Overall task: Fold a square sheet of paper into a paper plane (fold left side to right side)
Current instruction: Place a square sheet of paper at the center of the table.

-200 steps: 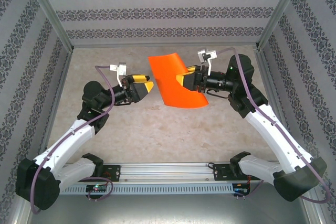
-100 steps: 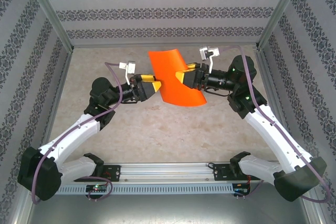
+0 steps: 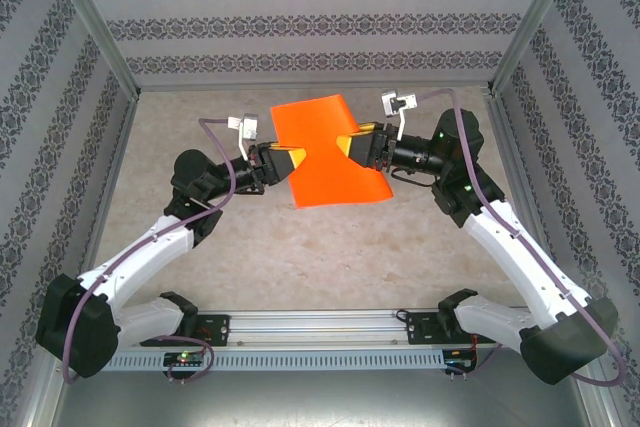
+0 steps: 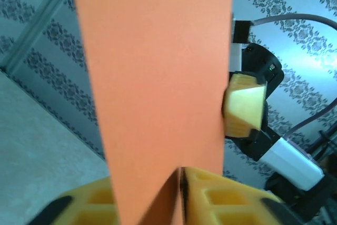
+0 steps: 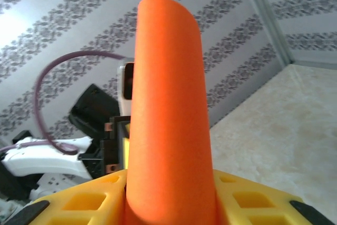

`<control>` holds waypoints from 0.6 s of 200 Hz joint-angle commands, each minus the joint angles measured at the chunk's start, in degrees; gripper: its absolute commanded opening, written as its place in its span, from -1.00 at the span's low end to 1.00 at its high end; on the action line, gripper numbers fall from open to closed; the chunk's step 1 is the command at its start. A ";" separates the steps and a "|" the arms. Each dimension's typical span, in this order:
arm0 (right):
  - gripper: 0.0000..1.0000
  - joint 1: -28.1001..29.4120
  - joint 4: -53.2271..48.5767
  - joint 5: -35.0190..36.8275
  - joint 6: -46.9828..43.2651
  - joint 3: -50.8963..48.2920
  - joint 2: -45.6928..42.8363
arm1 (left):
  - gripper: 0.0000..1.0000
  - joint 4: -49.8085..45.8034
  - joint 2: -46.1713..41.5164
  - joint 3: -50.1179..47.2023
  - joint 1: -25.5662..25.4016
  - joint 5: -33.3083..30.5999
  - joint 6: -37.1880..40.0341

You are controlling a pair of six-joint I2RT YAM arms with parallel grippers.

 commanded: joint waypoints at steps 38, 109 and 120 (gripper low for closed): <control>0.24 -1.75 -16.37 13.82 -10.39 -0.74 -1.03 | -0.86 -19.39 -3.17 1.49 -0.47 -5.18 7.46; 0.80 -2.19 -32.13 36.13 -17.62 -2.82 0.39 | -1.00 -38.88 5.26 0.00 1.60 -10.28 14.17; 0.76 -2.06 -30.86 35.07 -16.38 -4.27 1.25 | -1.00 -38.97 7.60 -0.82 2.13 -11.35 14.61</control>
